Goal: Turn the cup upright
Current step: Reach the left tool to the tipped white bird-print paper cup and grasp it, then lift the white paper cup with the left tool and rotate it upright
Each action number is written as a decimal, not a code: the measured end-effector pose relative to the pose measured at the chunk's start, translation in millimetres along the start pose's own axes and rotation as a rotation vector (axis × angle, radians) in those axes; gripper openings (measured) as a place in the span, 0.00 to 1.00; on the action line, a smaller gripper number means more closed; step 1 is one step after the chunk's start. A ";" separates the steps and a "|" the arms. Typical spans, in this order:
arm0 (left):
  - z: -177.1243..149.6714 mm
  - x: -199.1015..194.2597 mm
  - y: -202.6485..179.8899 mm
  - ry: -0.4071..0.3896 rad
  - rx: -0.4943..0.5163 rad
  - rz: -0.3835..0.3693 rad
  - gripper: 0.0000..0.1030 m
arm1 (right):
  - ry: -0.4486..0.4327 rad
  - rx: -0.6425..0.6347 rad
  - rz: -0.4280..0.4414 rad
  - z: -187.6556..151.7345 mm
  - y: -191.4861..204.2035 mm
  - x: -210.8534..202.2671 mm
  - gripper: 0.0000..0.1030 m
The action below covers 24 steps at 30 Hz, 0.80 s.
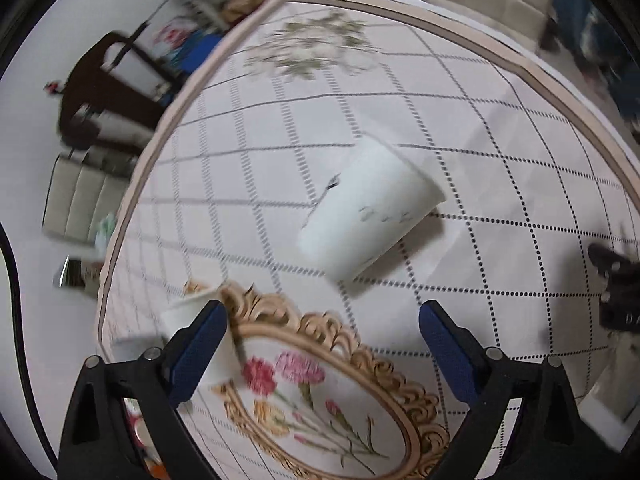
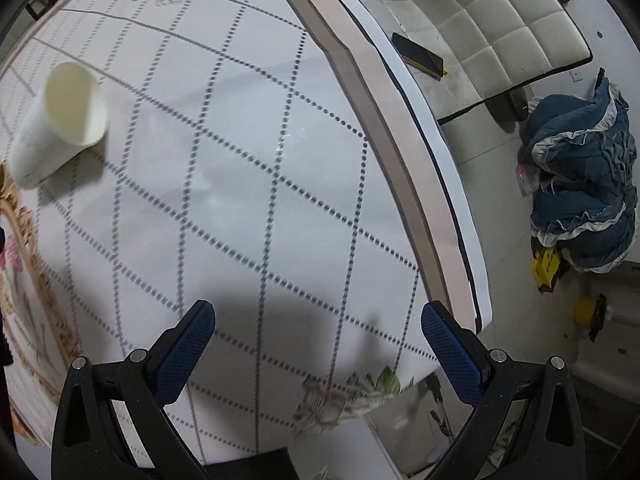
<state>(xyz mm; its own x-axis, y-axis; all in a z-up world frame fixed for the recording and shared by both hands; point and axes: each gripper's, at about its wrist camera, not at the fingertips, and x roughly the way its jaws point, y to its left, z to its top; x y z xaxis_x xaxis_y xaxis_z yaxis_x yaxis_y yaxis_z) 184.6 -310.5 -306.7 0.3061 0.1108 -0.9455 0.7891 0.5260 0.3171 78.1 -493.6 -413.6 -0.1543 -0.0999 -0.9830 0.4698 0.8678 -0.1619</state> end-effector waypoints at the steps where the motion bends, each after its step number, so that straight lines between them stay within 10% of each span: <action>1: 3.3 3.3 -3.1 0.005 0.021 -0.002 0.85 | 0.006 0.000 0.000 3.5 -0.5 2.9 1.00; 24: 54.6 40.5 -50.8 0.016 0.269 0.041 0.56 | 0.044 0.026 -0.010 33.5 -34.4 28.4 1.00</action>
<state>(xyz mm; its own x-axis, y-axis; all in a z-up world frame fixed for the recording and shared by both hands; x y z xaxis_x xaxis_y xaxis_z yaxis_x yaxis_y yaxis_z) 186.0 -378.8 -357.1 0.3340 0.1418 -0.9318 0.8899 0.2784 0.3613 86.7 -542.6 -438.9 -0.1973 -0.0864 -0.9765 0.4907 0.8536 -0.1747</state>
